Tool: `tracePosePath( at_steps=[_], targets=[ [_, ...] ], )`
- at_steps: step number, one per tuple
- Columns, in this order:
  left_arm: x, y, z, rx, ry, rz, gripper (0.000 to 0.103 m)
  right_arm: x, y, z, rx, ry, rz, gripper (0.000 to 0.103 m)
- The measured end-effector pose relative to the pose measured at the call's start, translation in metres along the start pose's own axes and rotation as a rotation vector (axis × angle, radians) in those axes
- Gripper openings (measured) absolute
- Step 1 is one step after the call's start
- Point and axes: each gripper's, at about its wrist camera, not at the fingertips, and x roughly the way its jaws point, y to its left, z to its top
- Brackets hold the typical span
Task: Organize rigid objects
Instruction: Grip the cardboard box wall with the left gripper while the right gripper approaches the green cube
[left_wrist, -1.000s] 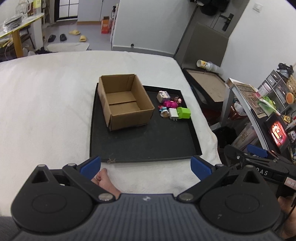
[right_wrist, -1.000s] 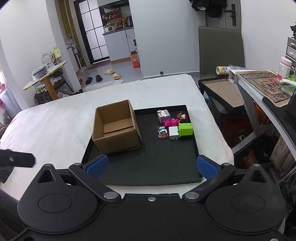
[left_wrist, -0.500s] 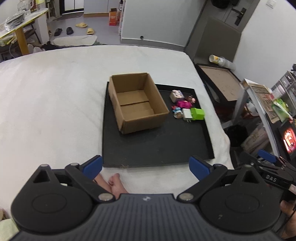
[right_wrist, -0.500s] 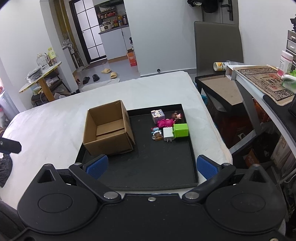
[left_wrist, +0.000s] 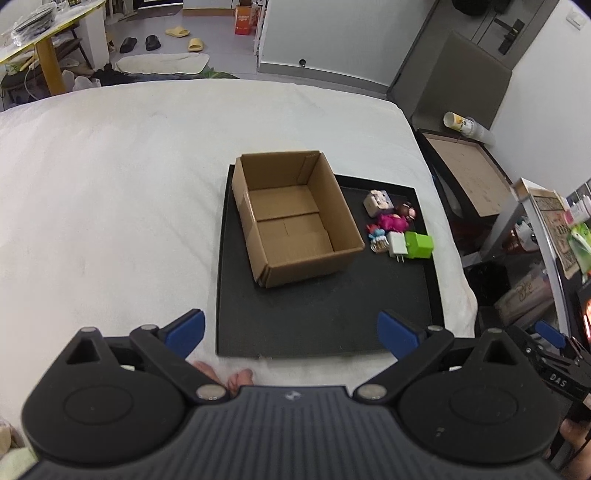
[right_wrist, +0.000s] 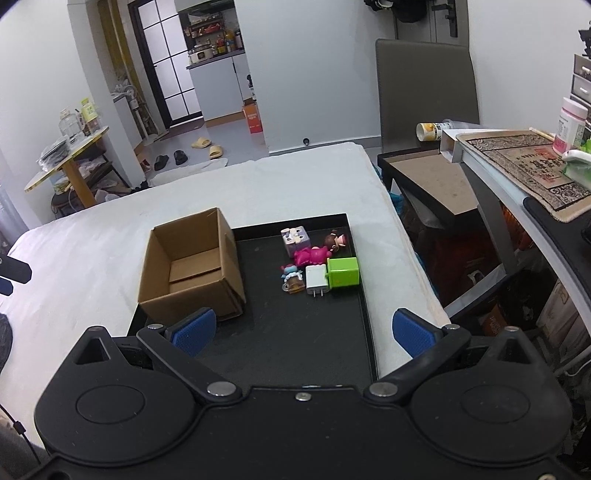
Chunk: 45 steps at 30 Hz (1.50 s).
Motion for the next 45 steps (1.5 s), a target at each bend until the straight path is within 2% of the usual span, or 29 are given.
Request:
tracePosePath(
  at_steps=[5, 14, 18, 22, 30, 37, 43, 45],
  targets=[
    [0.020, 0.011, 0.020, -0.030, -0.001, 0.003, 0.095, 0.020, -0.009, 0.006, 0.015, 0.008, 0.004, 0.102],
    [0.062, 0.025, 0.051, -0.060, 0.016, 0.005, 0.086, 0.069, -0.028, 0.020, 0.068, 0.055, -0.002, 0.092],
    [0.087, 0.028, 0.060, -0.041, 0.025, 0.009, 0.084, 0.092, -0.032, 0.025, 0.072, 0.073, -0.004, 0.089],
    [0.116, 0.037, 0.070, -0.065, 0.047, 0.002, 0.078, 0.118, -0.035, 0.030, 0.072, 0.100, -0.013, 0.086],
    [0.162, 0.059, 0.075, -0.092, 0.059, 0.007, 0.071, 0.168, -0.043, 0.038, 0.055, 0.138, -0.051, 0.086],
    [0.192, 0.074, 0.067, -0.150, 0.074, -0.036, 0.065, 0.213, -0.047, 0.041, 0.028, 0.185, -0.081, 0.084],
    [0.218, 0.078, 0.066, -0.187, 0.047, -0.072, 0.062, 0.241, -0.049, 0.041, -0.013, 0.200, -0.120, 0.084],
    [0.225, 0.077, 0.065, -0.173, 0.058, -0.061, 0.060, 0.250, -0.053, 0.039, 0.000, 0.215, -0.120, 0.076]
  ],
)
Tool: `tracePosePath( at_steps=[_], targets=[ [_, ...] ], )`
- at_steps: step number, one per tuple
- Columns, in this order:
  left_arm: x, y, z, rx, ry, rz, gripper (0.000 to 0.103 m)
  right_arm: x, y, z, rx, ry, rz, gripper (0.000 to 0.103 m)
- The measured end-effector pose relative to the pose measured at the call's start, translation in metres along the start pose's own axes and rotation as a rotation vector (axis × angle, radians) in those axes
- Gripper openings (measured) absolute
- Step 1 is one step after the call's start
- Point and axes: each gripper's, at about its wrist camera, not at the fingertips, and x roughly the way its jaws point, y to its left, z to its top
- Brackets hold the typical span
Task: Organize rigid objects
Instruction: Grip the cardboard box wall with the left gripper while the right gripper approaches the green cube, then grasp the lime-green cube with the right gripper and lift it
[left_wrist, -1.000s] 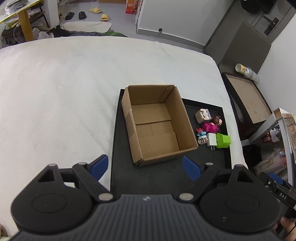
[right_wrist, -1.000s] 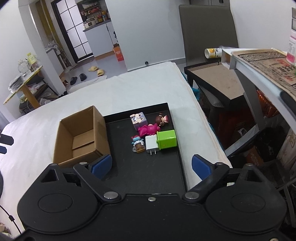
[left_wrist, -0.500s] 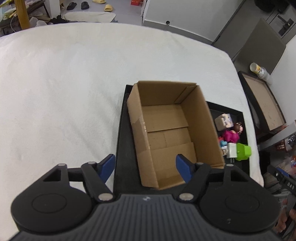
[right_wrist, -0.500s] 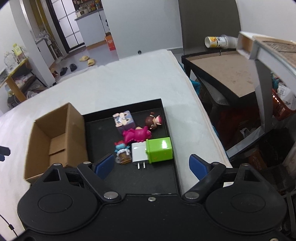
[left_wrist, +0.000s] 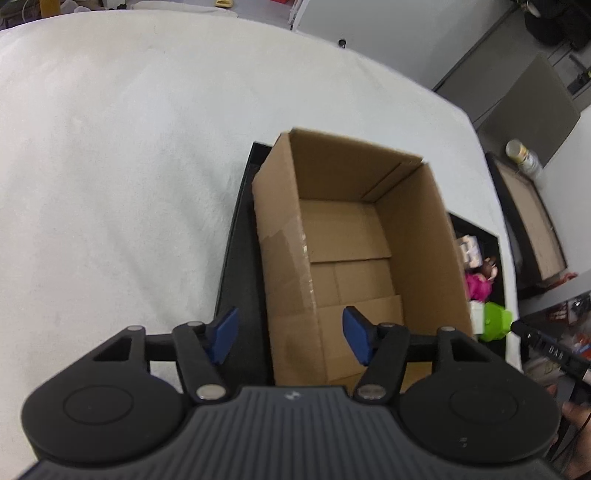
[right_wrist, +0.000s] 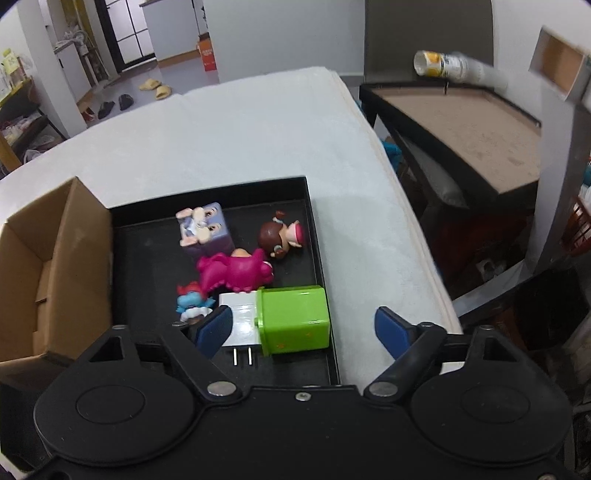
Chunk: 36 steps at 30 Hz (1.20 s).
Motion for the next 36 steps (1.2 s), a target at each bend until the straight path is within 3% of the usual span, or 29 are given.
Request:
tracePosePath(
  at_steps=[4, 10, 11, 13, 18, 36],
  targets=[
    [0.008, 0.001, -0.003, 0.041, -0.003, 0.035, 0.057, 0.016, -0.003, -0.001, 0.028, 0.013, -0.005, 0.075],
    [0.014, 0.006, -0.005, 0.021, -0.001, 0.018, 0.052, 0.031, 0.001, -0.005, 0.021, 0.031, -0.006, 0.075],
    [0.013, 0.005, -0.006, 0.020, -0.003, 0.018, 0.049, 0.033, 0.003, -0.005, 0.012, 0.031, -0.008, 0.074],
    [0.012, 0.004, -0.006, 0.017, -0.007, 0.003, 0.040, 0.037, 0.004, -0.006, 0.004, 0.045, -0.008, 0.054],
    [0.011, 0.002, -0.005, -0.011, -0.024, -0.023, 0.019, 0.031, 0.007, -0.008, 0.013, 0.034, -0.009, 0.052],
    [0.007, 0.006, -0.003, -0.070, -0.083, 0.009, 0.017, -0.023, 0.038, -0.003, -0.026, -0.029, 0.019, 0.050]
  ],
)
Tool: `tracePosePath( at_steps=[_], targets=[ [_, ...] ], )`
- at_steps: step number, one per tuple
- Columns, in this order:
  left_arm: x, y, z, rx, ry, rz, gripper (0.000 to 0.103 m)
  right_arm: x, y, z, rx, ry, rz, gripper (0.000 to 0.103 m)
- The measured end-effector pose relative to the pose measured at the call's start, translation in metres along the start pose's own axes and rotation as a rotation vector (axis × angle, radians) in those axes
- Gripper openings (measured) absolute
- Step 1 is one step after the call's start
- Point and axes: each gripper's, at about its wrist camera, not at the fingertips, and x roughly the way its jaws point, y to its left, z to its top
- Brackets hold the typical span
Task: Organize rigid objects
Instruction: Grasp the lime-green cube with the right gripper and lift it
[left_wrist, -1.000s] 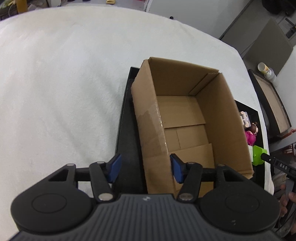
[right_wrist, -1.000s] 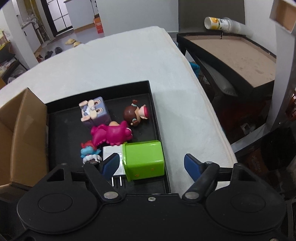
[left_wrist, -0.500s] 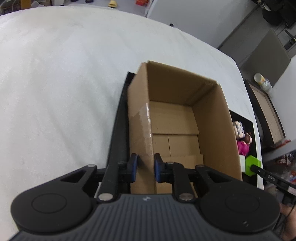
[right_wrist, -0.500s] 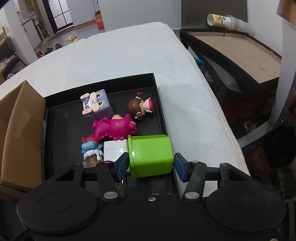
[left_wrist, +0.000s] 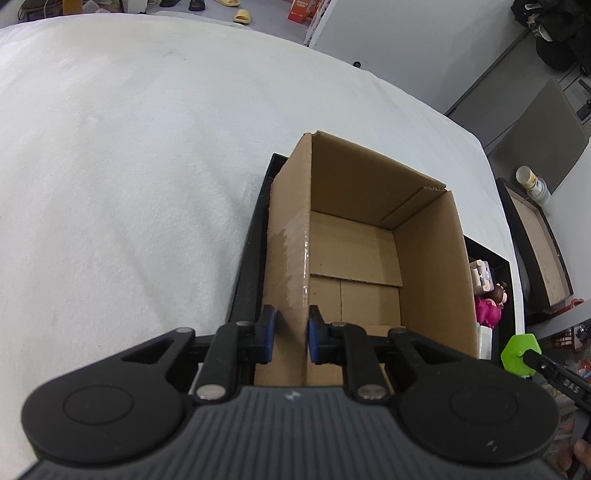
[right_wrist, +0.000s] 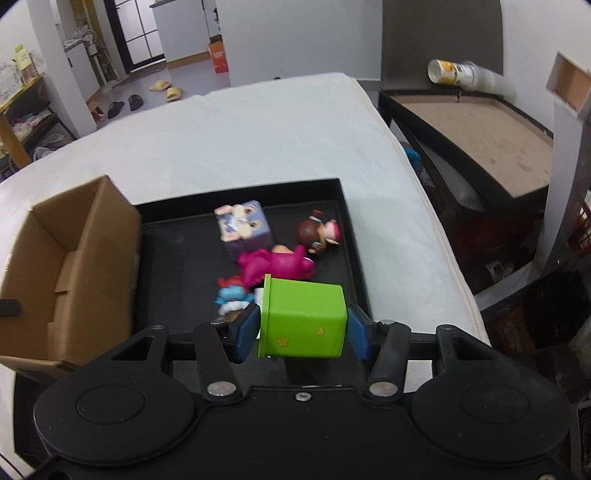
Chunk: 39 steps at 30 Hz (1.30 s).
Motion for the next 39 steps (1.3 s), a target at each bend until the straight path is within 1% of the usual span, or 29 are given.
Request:
tracePosePath(
  at_steps=[3, 9, 16, 20, 26, 31, 39],
  targets=[
    [-0.001, 0.003, 0.002, -0.009, 0.008, -0.006, 0.017, -0.011, 0.011, 0.004, -0.018, -0.018, 0.011, 0.050],
    [-0.002, 0.004, 0.000, -0.007, -0.003, -0.004, 0.017, -0.031, 0.025, 0.012, -0.038, -0.047, 0.012, 0.050],
    [-0.002, 0.000, -0.001, -0.008, -0.008, 0.007, 0.017, -0.041, 0.046, 0.019, -0.075, -0.072, 0.017, 0.050],
    [-0.003, 0.000, -0.001, -0.011, -0.009, 0.001, 0.017, -0.038, 0.062, 0.023, -0.084, -0.075, 0.035, 0.050],
    [-0.002, 0.007, -0.001, -0.021, 0.004, -0.030, 0.017, -0.033, 0.085, 0.025, -0.111, -0.080, 0.047, 0.050],
    [-0.002, 0.008, -0.003, 0.001, 0.009, -0.037, 0.018, -0.027, 0.105, 0.034, -0.132, -0.102, 0.062, 0.050],
    [0.000, 0.009, -0.001, 0.007, 0.024, -0.059, 0.018, -0.017, 0.137, 0.053, -0.135, -0.117, 0.129, 0.050]
  ],
)
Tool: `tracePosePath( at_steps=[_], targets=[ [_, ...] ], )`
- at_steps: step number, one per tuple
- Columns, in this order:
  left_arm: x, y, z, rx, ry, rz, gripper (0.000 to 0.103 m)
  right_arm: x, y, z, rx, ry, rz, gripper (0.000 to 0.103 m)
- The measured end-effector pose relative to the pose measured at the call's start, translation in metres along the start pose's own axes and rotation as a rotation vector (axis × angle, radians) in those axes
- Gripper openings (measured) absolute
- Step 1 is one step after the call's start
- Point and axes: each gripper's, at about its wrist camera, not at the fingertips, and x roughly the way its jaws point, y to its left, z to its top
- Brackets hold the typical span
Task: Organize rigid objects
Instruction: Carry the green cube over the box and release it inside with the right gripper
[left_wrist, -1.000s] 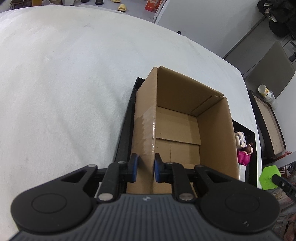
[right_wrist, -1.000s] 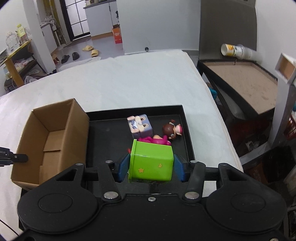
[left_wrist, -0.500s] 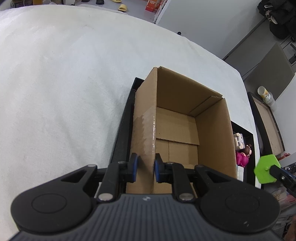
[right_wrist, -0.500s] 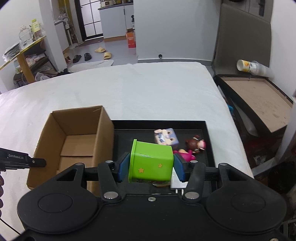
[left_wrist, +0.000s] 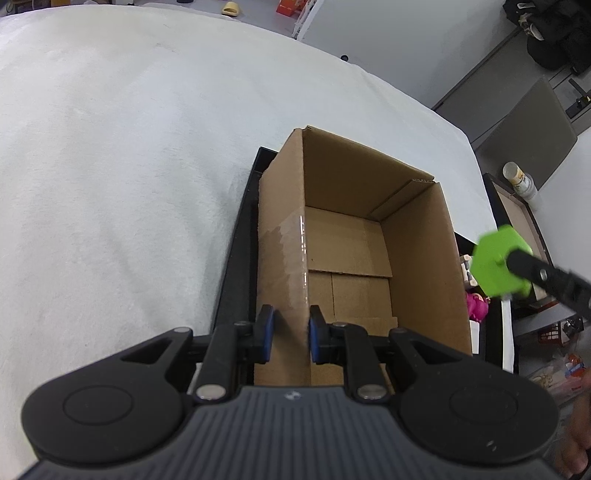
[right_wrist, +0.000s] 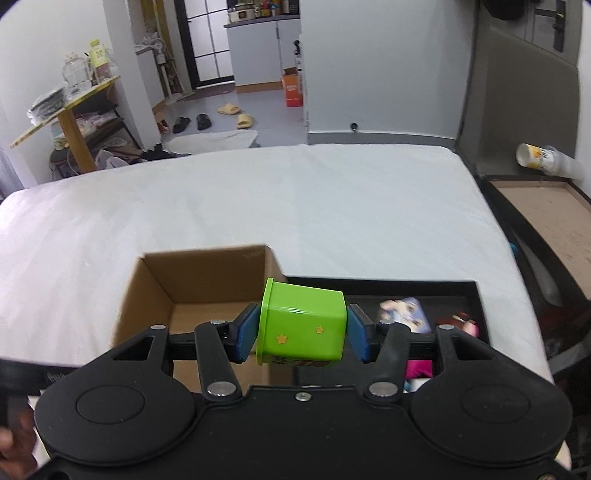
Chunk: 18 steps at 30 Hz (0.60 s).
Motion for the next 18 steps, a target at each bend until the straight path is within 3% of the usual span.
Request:
tracePosePath(
  at_steps=[18],
  targets=[
    [0.003, 0.011, 0.004, -0.009, 0.014, -0.050, 0.019, 0.036, 0.062, 0.025, -0.061, 0.019, 0.152, 0.049]
  ],
)
